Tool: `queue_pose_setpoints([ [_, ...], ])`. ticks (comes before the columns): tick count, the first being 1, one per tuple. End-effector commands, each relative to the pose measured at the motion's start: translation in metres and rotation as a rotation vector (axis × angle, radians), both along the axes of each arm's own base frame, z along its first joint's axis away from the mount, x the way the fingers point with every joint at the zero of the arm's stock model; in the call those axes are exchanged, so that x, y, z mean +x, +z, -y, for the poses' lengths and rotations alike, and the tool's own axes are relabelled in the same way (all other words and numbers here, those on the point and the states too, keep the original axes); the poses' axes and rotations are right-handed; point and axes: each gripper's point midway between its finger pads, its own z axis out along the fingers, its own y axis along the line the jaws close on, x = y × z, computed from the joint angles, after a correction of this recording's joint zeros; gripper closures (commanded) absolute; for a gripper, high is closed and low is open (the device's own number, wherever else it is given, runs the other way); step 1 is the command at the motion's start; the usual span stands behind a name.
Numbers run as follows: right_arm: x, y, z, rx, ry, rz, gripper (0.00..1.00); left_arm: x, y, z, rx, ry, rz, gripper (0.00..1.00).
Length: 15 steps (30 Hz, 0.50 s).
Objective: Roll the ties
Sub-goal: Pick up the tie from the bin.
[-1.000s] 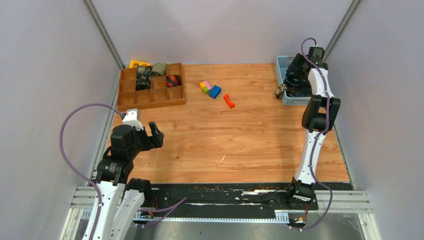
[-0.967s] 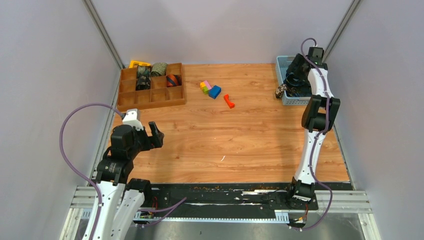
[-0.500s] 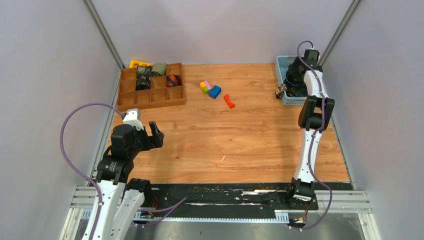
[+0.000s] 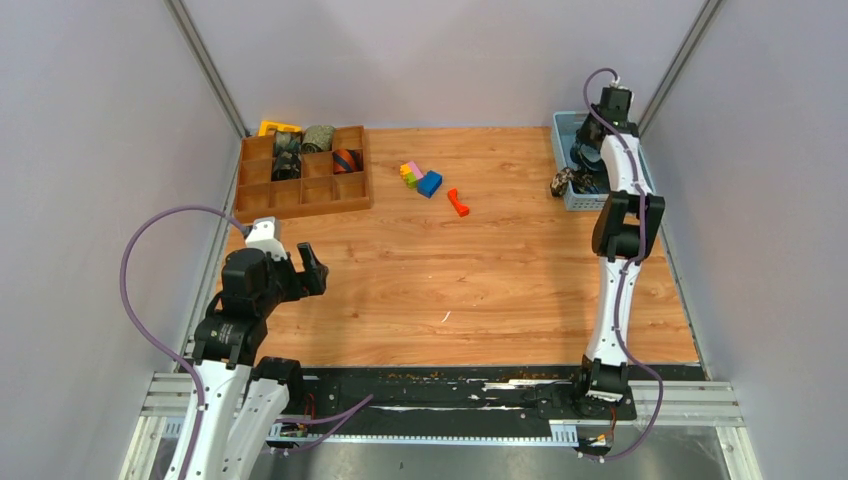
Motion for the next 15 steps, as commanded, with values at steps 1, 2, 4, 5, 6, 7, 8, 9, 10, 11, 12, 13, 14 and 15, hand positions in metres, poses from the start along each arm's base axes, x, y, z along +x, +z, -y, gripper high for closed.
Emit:
queue_pose_setpoints([
  [1,0.000,0.185,-0.011,-0.095,0.047,0.348,1.00,0.006,0.019,0.001,-0.008,-0.006,0.064,0.00],
  [2,-0.004,0.202,-0.014,-0.098,0.056,0.374,1.00,0.006,0.019,0.001,-0.009,-0.004,0.065,0.00],
  [4,-0.014,0.235,-0.020,-0.107,0.064,0.426,1.00,0.006,0.019,0.001,-0.009,-0.004,0.066,0.00],
  [5,-0.020,0.252,-0.024,-0.111,0.068,0.451,1.00,0.006,0.019,0.001,-0.009,-0.005,0.067,0.00],
  [6,-0.025,0.267,-0.032,-0.104,0.095,0.477,1.00,0.005,0.019,0.001,-0.010,-0.005,0.067,0.00],
  [7,-0.030,0.281,-0.039,-0.104,0.113,0.501,1.00,0.005,0.019,0.001,-0.010,-0.006,0.070,0.00],
  [8,-0.036,0.295,-0.045,-0.106,0.124,0.523,1.00,0.005,0.020,0.001,-0.010,-0.006,0.071,0.00],
  [9,-0.042,0.308,-0.050,-0.107,0.132,0.545,1.00,0.005,0.020,0.001,-0.010,-0.006,0.074,0.00],
  [10,-0.049,0.322,-0.057,-0.108,0.143,0.570,1.00,0.005,0.021,0.001,-0.009,-0.007,0.077,0.00],
  [11,-0.056,0.336,-0.064,-0.109,0.153,0.593,1.00,0.005,0.021,0.001,-0.010,-0.008,0.077,0.00],
  [12,-0.062,0.349,-0.071,-0.109,0.165,0.615,1.00,0.004,0.021,0.001,-0.010,-0.008,0.079,0.00],
  [13,-0.070,0.363,-0.078,-0.112,0.174,0.639,1.00,0.004,0.021,0.001,-0.010,-0.008,0.080,0.00],
  [14,-0.078,0.376,-0.087,-0.113,0.188,0.664,1.00,0.004,0.021,0.001,-0.010,-0.008,0.080,0.00],
  [15,-0.086,0.390,-0.095,-0.115,0.199,0.691,1.00,0.004,0.021,0.001,-0.010,-0.007,0.081,0.00],
])
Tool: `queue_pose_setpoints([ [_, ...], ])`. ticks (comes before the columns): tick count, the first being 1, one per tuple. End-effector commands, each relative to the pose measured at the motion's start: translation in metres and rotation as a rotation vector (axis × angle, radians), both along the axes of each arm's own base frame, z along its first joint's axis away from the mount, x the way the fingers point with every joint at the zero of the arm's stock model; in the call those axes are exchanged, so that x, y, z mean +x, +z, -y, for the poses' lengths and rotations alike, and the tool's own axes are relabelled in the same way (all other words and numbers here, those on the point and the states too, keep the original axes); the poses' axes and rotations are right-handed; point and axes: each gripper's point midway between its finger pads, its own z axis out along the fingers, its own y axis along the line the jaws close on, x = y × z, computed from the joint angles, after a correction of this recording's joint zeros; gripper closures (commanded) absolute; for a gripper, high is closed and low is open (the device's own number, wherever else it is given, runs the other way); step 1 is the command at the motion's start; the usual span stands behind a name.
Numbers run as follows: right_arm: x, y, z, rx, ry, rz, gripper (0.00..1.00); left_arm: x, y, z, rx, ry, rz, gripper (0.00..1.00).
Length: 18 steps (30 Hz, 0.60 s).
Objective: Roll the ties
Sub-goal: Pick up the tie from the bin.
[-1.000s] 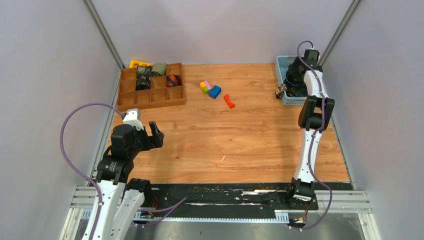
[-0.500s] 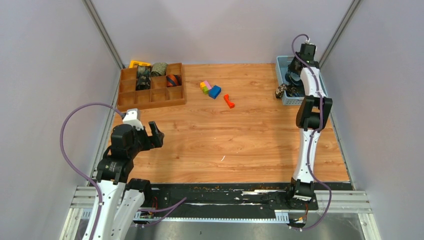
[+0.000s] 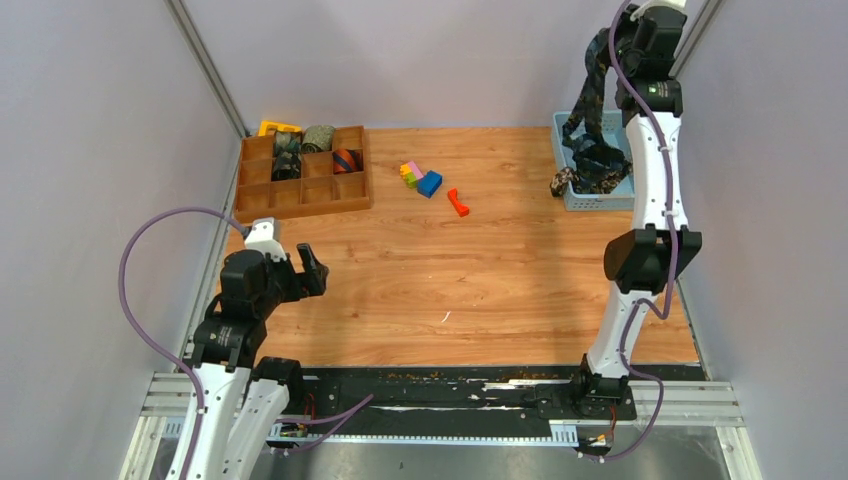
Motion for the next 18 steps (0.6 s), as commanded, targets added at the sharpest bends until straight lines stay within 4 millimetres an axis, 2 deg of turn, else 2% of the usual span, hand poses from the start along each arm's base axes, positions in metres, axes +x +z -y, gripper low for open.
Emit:
queue_pose_setpoints([
  [1,-0.037,0.072,-0.039,-0.035,0.076,0.145,1.00,0.005,0.018,-0.001,-0.004,0.000,0.068,0.00],
  [2,-0.045,0.085,-0.042,-0.040,0.078,0.170,1.00,0.005,0.019,-0.001,-0.005,0.000,0.070,0.00],
  [3,-0.055,0.099,-0.056,-0.045,0.099,0.198,1.00,0.005,0.019,0.000,-0.005,0.000,0.072,0.00],
  [5,-0.077,0.127,-0.072,-0.056,0.120,0.258,1.00,0.005,0.020,-0.001,-0.007,0.001,0.078,0.00],
  [7,-0.097,0.153,-0.083,-0.066,0.142,0.317,1.00,0.004,0.021,0.000,-0.007,0.000,0.079,0.00],
  [9,-0.117,0.175,-0.085,-0.063,0.120,0.368,1.00,0.004,0.021,-0.001,-0.007,0.001,0.083,0.00],
  [14,-0.165,0.219,-0.108,-0.050,0.170,0.475,1.00,0.004,0.022,-0.001,-0.008,0.001,0.089,0.00],
  [18,-0.201,0.243,-0.137,-0.045,0.226,0.539,1.00,0.004,0.023,-0.001,-0.007,0.000,0.091,0.00],
])
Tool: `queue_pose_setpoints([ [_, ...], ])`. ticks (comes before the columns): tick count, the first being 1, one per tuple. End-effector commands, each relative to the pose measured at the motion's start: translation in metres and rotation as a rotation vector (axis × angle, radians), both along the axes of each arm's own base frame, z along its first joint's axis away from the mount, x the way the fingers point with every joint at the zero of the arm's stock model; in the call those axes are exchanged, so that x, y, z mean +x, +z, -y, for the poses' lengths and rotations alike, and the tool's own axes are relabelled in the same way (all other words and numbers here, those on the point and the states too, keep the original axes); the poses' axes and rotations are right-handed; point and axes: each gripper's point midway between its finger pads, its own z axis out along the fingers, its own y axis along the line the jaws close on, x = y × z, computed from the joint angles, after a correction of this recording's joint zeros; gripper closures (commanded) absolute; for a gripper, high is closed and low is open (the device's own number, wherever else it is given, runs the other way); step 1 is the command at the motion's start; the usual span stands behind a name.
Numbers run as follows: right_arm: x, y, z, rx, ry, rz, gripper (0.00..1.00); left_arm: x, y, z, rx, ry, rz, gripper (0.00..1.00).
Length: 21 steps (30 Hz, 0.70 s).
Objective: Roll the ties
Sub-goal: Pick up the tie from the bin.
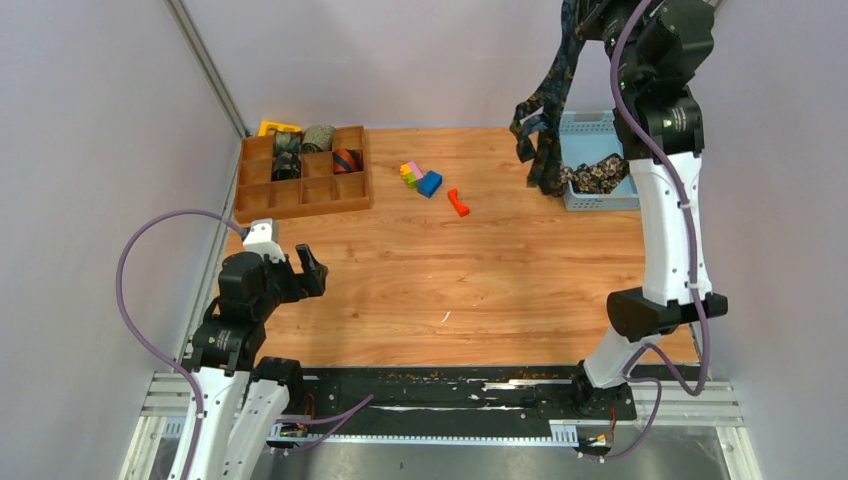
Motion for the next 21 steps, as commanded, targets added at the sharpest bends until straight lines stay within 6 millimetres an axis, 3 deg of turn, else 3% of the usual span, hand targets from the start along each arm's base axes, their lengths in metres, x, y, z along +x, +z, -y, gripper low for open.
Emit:
queue_pose_setpoints([
  [1,-0.062,0.060,-0.021,0.018,0.052,0.172,1.00,0.005,0.019,0.000,-0.005,0.000,0.069,0.00],
  [5,-0.092,0.062,-0.051,0.044,0.172,0.176,1.00,0.005,0.018,0.000,-0.005,0.000,0.067,0.00],
  [8,-0.125,0.059,-0.071,0.044,0.262,0.187,1.00,0.005,0.018,-0.001,-0.006,0.002,0.067,0.00],
  [14,-0.183,0.019,-0.099,0.055,0.529,0.081,1.00,0.006,0.017,-0.001,-0.005,0.004,0.061,0.00],
  [18,-0.196,-0.038,-0.109,-0.001,0.612,-0.074,1.00,0.006,0.016,0.000,-0.005,-0.001,0.055,0.00],
  [21,-0.170,-0.121,-0.104,-0.004,0.563,-0.289,1.00,0.006,0.015,0.001,-0.006,-0.003,0.052,0.00],
])
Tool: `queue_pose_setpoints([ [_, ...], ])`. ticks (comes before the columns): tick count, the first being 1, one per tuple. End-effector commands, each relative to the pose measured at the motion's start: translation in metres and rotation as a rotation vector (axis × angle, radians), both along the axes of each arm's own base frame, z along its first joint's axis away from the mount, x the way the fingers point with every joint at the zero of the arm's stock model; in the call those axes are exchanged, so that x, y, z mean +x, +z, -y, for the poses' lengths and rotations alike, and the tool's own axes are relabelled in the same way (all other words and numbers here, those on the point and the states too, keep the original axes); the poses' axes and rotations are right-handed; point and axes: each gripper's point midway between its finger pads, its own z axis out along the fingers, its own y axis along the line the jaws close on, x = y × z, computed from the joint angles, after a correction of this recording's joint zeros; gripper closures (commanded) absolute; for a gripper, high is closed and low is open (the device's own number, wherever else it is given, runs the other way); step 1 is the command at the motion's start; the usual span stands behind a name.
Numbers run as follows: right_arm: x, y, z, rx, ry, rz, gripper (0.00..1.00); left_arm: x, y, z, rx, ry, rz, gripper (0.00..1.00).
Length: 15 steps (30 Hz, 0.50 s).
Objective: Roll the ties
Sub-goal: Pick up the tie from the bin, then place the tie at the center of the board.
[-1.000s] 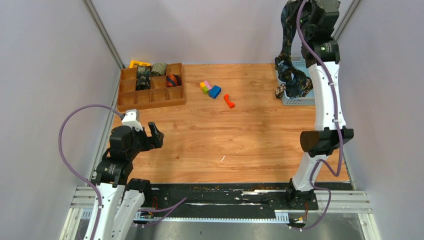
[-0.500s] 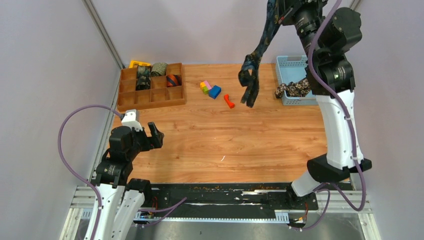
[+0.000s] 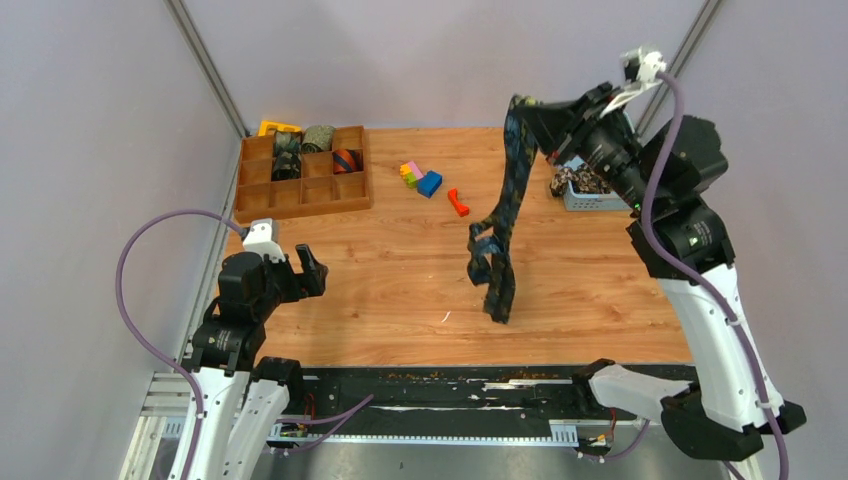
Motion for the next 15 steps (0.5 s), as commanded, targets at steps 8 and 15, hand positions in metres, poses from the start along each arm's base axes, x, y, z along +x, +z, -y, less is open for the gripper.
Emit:
queue_pose_setpoints([
  [8,0.092,-0.303,0.028,0.002,0.007,-0.751,1.00,0.006,0.012,0.000,-0.004,0.002,0.041,0.00],
  [15,0.132,-0.371,0.018,-0.084,0.088,-0.931,1.00,0.007,0.012,-0.001,-0.001,0.005,0.037,0.00],
])
